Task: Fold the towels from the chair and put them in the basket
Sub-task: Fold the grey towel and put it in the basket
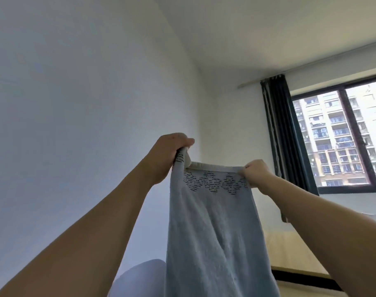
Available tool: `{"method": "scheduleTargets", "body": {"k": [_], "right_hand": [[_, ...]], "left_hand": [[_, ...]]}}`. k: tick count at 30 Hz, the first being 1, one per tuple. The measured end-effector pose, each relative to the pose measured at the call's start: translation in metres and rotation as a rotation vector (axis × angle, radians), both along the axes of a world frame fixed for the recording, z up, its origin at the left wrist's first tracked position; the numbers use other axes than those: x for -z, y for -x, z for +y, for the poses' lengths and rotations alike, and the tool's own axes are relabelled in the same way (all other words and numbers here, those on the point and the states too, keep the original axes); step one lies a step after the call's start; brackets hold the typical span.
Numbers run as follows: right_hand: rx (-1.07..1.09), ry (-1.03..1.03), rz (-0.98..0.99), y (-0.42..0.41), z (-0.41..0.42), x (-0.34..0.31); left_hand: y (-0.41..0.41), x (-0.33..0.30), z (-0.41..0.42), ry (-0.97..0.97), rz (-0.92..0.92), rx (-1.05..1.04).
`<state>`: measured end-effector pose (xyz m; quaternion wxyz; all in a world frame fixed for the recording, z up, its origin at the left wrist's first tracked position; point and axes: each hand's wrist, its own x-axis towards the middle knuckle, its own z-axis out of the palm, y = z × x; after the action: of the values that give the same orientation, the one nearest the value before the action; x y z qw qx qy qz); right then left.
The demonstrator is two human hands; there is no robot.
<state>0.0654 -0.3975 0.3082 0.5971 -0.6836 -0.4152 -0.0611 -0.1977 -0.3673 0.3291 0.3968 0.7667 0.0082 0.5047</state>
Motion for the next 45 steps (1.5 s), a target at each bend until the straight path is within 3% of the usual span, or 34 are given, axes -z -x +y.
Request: {"method": "scheduleTargets", "body": {"k": [4,8,13,18,21,26,32,38,42,45], "right_hand": [[-0.293,-0.006,-0.034,0.035,-0.031,-0.027],[-0.499,0.027,-0.108,0.069,-0.059,-0.045],[-0.542,0.038,-0.104,0.085,-0.069,-0.043],[-0.721,-0.036,0.072,0.091,-0.075,-0.037],[-0.804,-0.038,0.067,0.092,-0.076,-0.033],[-0.715,-0.025,-0.226,0.103,-0.075,-0.021],[-0.532,-0.18,-0.269,0.103,-0.06,-0.006],[-0.486,-0.177,-0.281,0.106,-0.057,-0.001],[-0.397,-0.176,-0.271,0.096,-0.062,-0.003],[-0.292,-0.121,-0.402,0.088,-0.068,-0.002]], "left_hand": [[0.002,-0.008,-0.011,-0.288,0.242,-0.331],[0.006,-0.02,-0.03,-0.336,0.361,-0.343],[0.005,-0.022,-0.03,-0.333,0.35,-0.314],[0.003,-0.016,-0.021,-0.253,0.202,-0.368],[0.004,-0.014,-0.014,-0.205,0.16,-0.423],[0.005,-0.012,-0.007,-0.146,0.135,-0.531],[0.004,-0.006,-0.008,-0.087,0.108,-0.525],[0.0,0.006,-0.009,-0.109,0.13,-0.47],[0.009,0.015,-0.006,-0.208,0.387,-0.452],[0.013,0.02,-0.007,-0.305,0.561,-0.49]]}}
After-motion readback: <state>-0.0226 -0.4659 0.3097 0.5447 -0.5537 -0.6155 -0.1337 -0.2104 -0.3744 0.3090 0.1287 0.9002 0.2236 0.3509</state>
